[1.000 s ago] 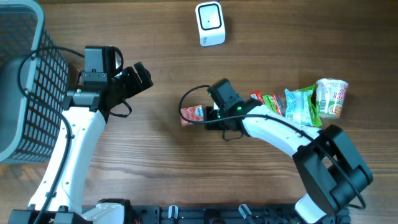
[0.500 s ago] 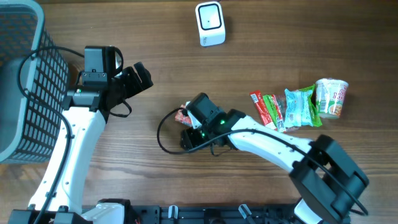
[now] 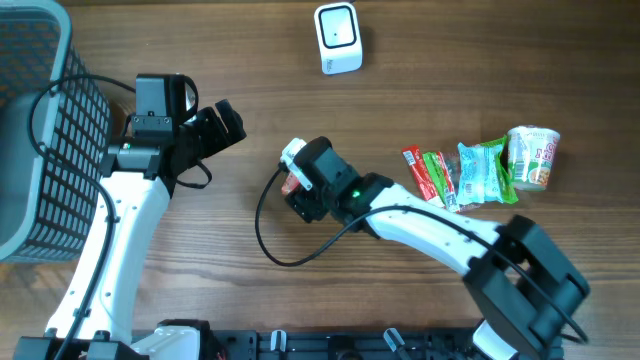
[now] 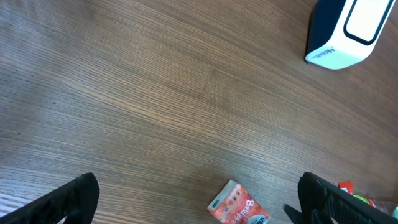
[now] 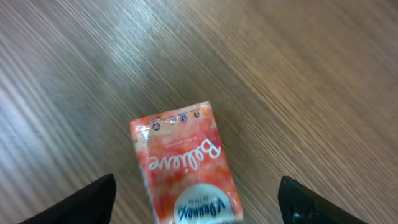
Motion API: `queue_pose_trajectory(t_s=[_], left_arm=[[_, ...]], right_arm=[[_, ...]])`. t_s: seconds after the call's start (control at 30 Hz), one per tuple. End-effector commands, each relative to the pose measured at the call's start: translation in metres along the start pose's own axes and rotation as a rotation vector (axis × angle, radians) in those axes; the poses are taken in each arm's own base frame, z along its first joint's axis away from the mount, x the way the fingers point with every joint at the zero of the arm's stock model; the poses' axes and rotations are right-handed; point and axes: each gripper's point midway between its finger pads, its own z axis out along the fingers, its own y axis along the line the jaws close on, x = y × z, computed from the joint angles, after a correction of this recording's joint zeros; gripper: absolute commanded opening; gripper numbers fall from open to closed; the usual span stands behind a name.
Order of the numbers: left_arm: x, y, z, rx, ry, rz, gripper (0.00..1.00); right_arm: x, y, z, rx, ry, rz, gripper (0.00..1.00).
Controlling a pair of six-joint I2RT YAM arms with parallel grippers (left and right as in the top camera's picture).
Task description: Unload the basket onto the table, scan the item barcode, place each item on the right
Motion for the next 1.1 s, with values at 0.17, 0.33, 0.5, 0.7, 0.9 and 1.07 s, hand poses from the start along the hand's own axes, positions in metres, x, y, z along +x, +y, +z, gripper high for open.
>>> queue_pose_trajectory(t_s=[0.17, 0.33, 0.5, 0.7, 0.9, 1.07], left_arm=[[-0.003, 0.002, -0.002, -0.006, -0.014, -0.001, 1.0], [-0.003, 0.002, -0.002, -0.006, -0.014, -0.001, 1.0], [-0.003, 0.002, -0.002, -0.006, -0.014, -0.001, 1.0], [-0.003, 0.002, -0.002, -0.006, -0.014, -0.001, 1.0], [-0.003, 0.002, -0.002, -0.006, -0.014, -0.001, 1.0], [-0.003, 0.002, -0.002, -0.006, -0.014, -0.001, 1.0]], right_arm=[[0.028, -0.026, 0.03, 0.074, 0.09, 0.057, 0.77], [0.034, -0.047, 0.03, 0.065, 0.097, 0.153, 0.62], [0.027, -0.053, 0.014, 0.053, 0.078, 0.195, 0.62], [-0.007, -0.04, 0.002, -0.052, -0.045, 0.266, 0.59], [-0.046, -0.043, -0.002, -0.062, -0.21, 0.242, 0.43], [-0.051, -0.054, 0.015, -0.013, -0.253, 0.295, 0.28]])
